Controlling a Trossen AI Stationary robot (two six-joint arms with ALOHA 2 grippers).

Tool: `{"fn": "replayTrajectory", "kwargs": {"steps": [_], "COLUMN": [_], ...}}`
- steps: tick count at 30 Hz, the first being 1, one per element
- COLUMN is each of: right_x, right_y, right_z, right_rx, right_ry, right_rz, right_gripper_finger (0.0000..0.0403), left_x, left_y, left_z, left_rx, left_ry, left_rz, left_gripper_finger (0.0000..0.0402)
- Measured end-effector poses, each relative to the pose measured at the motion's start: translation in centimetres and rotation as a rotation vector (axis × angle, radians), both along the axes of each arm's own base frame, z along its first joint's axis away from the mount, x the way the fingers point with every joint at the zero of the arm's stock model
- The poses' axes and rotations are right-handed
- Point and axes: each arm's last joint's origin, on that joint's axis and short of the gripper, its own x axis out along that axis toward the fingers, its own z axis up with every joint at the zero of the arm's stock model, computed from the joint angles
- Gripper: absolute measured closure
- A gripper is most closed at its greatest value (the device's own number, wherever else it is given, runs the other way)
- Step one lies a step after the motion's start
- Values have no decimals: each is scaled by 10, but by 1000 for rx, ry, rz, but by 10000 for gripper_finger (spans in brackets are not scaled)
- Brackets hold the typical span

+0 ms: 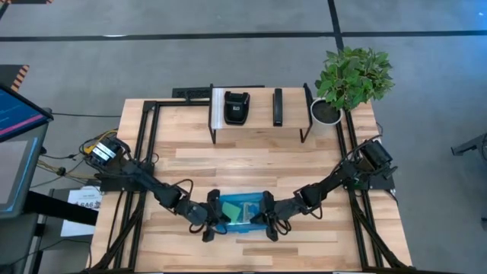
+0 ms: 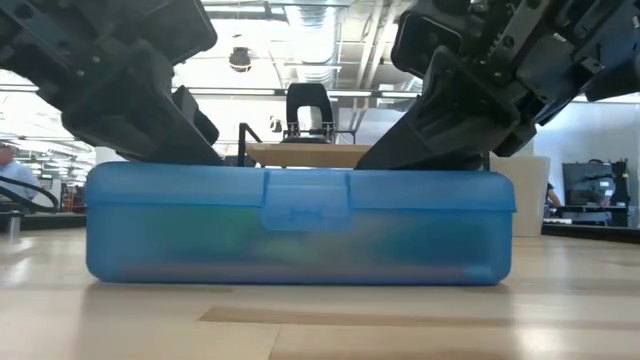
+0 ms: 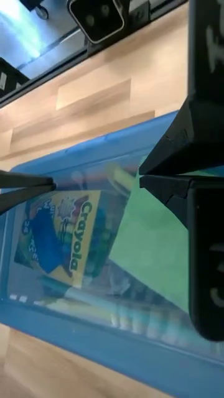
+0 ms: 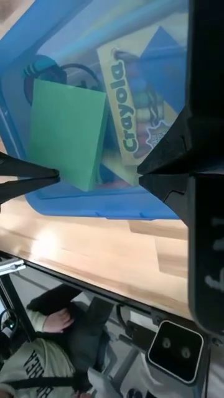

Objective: Pack school essentials
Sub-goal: Close the blue supply box, then return to Home Position

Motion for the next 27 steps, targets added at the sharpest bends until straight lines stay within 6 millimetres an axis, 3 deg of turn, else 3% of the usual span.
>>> {"fn": "replayTrajectory", "kwargs": {"steps": [5,14,27], "right_x": [0,3,-1], "right_y": [0,0,-8], "right_z": [1,9,55], "right_rx": [3,12,-78], "right_ry": [-9,-83,-252], "right_rz": [-3,14,53], "right_gripper_finger": [390,390,390], "left_x": [-1,-19,-40], "left_y": [3,15,11], "left_z": [8,42,92], "left_rx": [14,70,74], "left_ry": [-16,0,-184], "left_rz": [-6,33,-72], "left_gripper_finger": [402,402,401]}}
